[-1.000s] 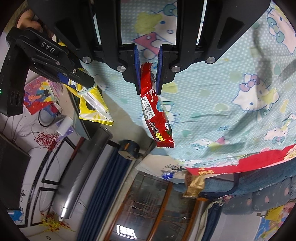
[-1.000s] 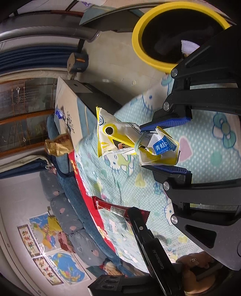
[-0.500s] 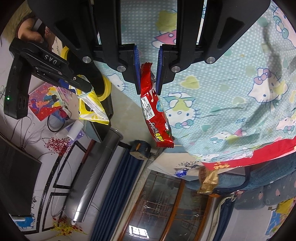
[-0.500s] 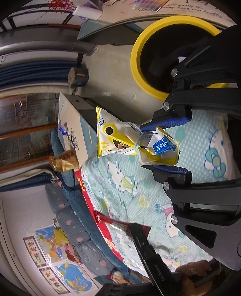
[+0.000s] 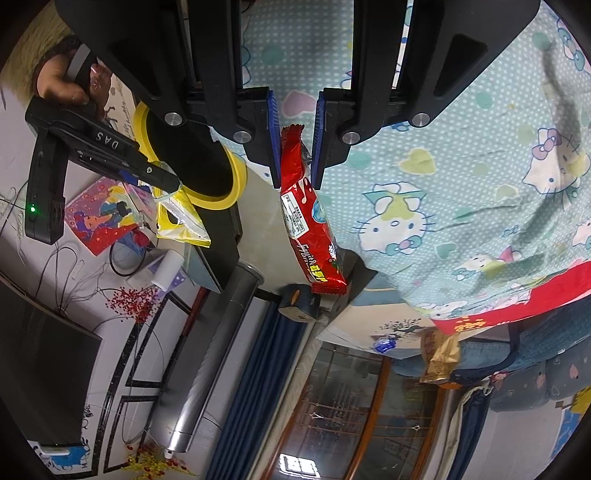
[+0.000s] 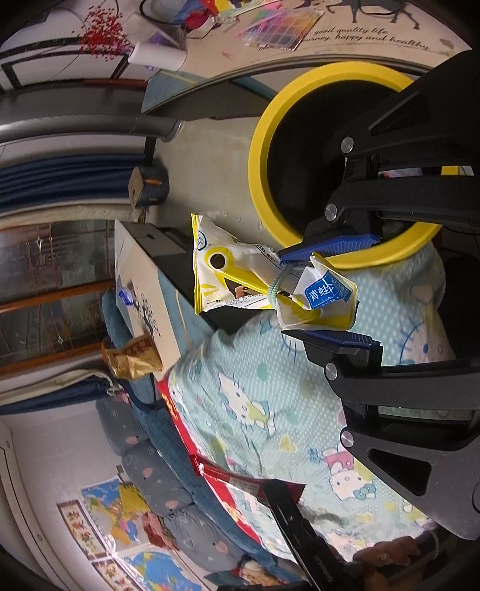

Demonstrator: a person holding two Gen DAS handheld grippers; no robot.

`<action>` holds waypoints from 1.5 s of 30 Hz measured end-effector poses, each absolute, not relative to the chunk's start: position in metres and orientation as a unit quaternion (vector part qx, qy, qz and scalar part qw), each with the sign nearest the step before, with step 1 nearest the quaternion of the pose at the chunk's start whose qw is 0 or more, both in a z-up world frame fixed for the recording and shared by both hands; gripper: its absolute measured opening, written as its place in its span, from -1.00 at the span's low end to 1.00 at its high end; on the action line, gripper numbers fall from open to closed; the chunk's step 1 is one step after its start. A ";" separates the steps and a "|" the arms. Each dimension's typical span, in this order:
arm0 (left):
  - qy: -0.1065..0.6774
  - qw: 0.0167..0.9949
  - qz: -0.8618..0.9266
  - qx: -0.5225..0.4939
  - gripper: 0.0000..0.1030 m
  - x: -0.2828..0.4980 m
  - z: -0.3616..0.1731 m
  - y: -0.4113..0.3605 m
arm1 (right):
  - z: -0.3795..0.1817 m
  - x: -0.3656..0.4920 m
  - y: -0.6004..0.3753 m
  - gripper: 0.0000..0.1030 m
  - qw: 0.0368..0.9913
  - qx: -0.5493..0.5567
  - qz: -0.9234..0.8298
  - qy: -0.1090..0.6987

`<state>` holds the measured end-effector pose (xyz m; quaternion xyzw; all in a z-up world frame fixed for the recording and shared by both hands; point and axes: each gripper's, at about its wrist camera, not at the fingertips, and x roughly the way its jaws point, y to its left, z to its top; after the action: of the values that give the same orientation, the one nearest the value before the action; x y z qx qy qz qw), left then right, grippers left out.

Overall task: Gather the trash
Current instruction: 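Carry the red wrapper and yellow wrapper over the yellow bin, then open both tools to drop the red and yellow wrappers into the bin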

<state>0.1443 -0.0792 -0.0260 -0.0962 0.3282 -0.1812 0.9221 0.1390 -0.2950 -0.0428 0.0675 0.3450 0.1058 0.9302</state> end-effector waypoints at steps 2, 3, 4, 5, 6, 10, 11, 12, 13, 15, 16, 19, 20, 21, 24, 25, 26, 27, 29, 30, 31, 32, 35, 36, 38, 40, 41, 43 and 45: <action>0.329 0.921 -0.185 -0.093 -0.72 0.144 -0.026 -0.084 | -0.042 0.138 -0.301 -0.46 0.931 0.069 0.099 0.345; 0.329 0.921 -0.188 -0.092 -0.72 0.144 -0.026 -0.086 | -0.042 0.137 -0.304 -0.46 0.931 0.070 0.096 0.344; 0.329 0.920 -0.191 -0.090 -0.72 0.145 -0.026 -0.089 | -0.042 0.137 -0.307 -0.46 0.932 0.071 0.092 0.344; 0.329 0.920 -0.193 -0.089 -0.72 0.145 -0.027 -0.090 | -0.042 0.136 -0.309 -0.46 0.932 0.071 0.089 0.344; 0.329 0.920 -0.195 -0.087 -0.72 0.145 -0.027 -0.092 | -0.043 0.136 -0.311 -0.46 0.932 0.071 0.086 0.344; 0.330 0.918 -0.206 -0.079 -0.72 0.145 -0.027 -0.102 | -0.043 0.134 -0.323 -0.46 0.933 0.075 0.074 0.344; 0.330 0.917 -0.209 -0.077 -0.72 0.145 -0.027 -0.105 | -0.044 0.134 -0.325 -0.46 0.933 0.076 0.071 0.344; 0.330 0.917 -0.211 -0.076 -0.72 0.145 -0.026 -0.107 | -0.043 0.134 -0.327 -0.46 0.933 0.077 0.069 0.344; 0.329 0.917 -0.213 -0.074 -0.72 0.145 -0.026 -0.109 | -0.043 0.134 -0.329 -0.46 0.934 0.078 0.066 0.344; 0.330 0.916 -0.218 -0.071 -0.72 0.145 -0.027 -0.115 | -0.044 0.133 -0.334 -0.46 0.934 0.079 0.061 0.343; 0.330 0.915 -0.220 -0.069 -0.72 0.145 -0.027 -0.117 | -0.044 0.133 -0.336 -0.46 0.934 0.081 0.058 0.343; 0.331 0.914 -0.227 -0.064 -0.72 0.145 -0.027 -0.125 | -0.046 0.133 -0.344 -0.46 0.934 0.083 0.050 0.344; 0.331 0.913 -0.229 -0.062 -0.72 0.145 -0.027 -0.127 | -0.046 0.133 -0.346 -0.46 0.934 0.084 0.048 0.345; 0.331 0.913 -0.233 -0.059 -0.72 0.145 -0.026 -0.131 | -0.047 0.132 -0.348 -0.46 0.934 0.085 0.046 0.345; 0.331 0.911 -0.241 -0.052 -0.72 0.145 -0.026 -0.139 | -0.049 0.132 -0.355 -0.46 0.933 0.087 0.037 0.346; 0.331 0.910 -0.243 -0.051 -0.72 0.145 -0.027 -0.142 | -0.049 0.131 -0.357 -0.46 0.933 0.088 0.035 0.347; 0.331 0.910 -0.246 -0.049 -0.72 0.144 -0.026 -0.145 | -0.050 0.131 -0.359 -0.46 0.933 0.089 0.032 0.347; 0.331 0.909 -0.249 -0.046 -0.72 0.144 -0.026 -0.149 | -0.051 0.131 -0.362 -0.46 0.933 0.090 0.029 0.348; 0.331 0.908 -0.254 -0.042 -0.72 0.144 -0.027 -0.154 | -0.052 0.131 -0.367 -0.46 0.932 0.093 0.024 0.348; 0.331 0.907 -0.258 -0.039 -0.72 0.144 -0.027 -0.158 | -0.053 0.131 -0.369 -0.46 0.932 0.094 0.021 0.349; 0.332 0.906 -0.262 -0.036 -0.72 0.144 -0.028 -0.162 | -0.054 0.131 -0.372 -0.46 0.932 0.096 0.019 0.349; 0.332 0.905 -0.264 -0.034 -0.72 0.144 -0.028 -0.165 | -0.054 0.130 -0.374 -0.46 0.932 0.097 0.016 0.350; 0.333 0.902 -0.273 -0.027 -0.72 0.143 -0.030 -0.173 | -0.057 0.129 -0.381 -0.46 0.931 0.102 0.008 0.351; 0.333 0.901 -0.276 -0.024 -0.72 0.143 -0.030 -0.177 | -0.058 0.129 -0.383 -0.46 0.930 0.103 0.006 0.352; 0.334 0.900 -0.281 -0.020 -0.72 0.144 -0.031 -0.182 | -0.058 0.129 -0.387 -0.46 0.930 0.105 0.001 0.353; 0.334 0.898 -0.288 -0.016 -0.72 0.144 -0.033 -0.189 | -0.060 0.128 -0.391 -0.46 0.929 0.106 -0.004 0.354; 0.334 0.897 -0.289 -0.015 -0.72 0.143 -0.033 -0.191 | -0.061 0.128 -0.393 -0.46 0.929 0.108 -0.006 0.355; 0.336 0.895 -0.295 -0.011 -0.72 0.144 -0.035 -0.198 | -0.063 0.127 -0.397 -0.46 0.928 0.110 -0.010 0.356; 0.337 0.892 -0.301 -0.005 -0.72 0.144 -0.037 -0.205 | -0.065 0.127 -0.400 -0.46 0.927 0.111 -0.013 0.358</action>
<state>0.1437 -0.2051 -0.0371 -0.0054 0.3366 -0.3009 0.8923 0.1270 -0.4005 -0.0651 0.1110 0.3575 -0.0128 0.9272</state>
